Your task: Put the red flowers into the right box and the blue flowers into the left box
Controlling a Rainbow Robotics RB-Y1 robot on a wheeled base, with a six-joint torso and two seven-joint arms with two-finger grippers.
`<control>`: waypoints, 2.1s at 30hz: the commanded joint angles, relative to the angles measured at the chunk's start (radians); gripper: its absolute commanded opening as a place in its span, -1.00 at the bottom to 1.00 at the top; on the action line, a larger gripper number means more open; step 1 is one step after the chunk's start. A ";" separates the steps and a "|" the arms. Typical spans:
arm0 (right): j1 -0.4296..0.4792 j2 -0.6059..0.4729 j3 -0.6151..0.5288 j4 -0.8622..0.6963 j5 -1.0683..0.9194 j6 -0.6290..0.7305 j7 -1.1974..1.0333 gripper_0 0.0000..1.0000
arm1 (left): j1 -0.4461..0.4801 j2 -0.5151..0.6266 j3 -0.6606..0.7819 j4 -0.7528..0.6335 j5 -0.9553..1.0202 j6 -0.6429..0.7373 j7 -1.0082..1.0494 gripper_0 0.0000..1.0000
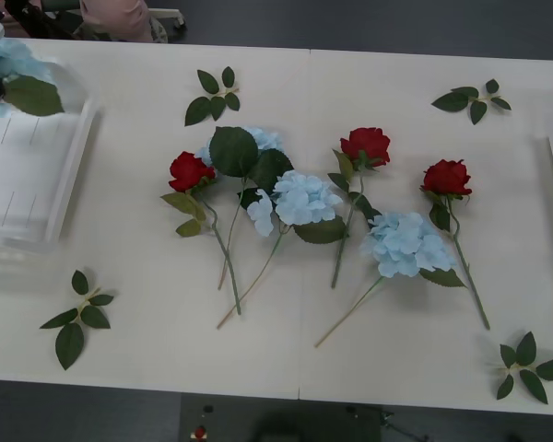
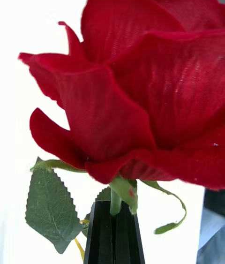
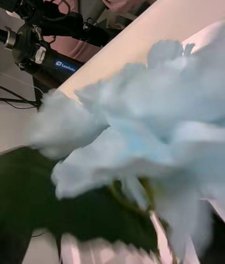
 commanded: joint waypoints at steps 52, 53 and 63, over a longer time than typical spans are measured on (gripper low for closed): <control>0.279 0.151 -0.050 -0.687 0.039 0.436 -0.729 0.52 | 0.036 -0.436 -0.099 -0.174 0.374 0.234 0.502 1.00; 0.279 0.173 -0.050 -0.670 0.057 0.435 -0.729 0.53 | 0.031 -0.436 -0.113 -0.171 0.368 0.223 0.502 1.00; 0.279 0.289 -0.050 -0.500 0.151 0.364 -0.714 0.52 | 0.017 -0.445 -0.228 -0.171 0.141 0.192 0.504 0.01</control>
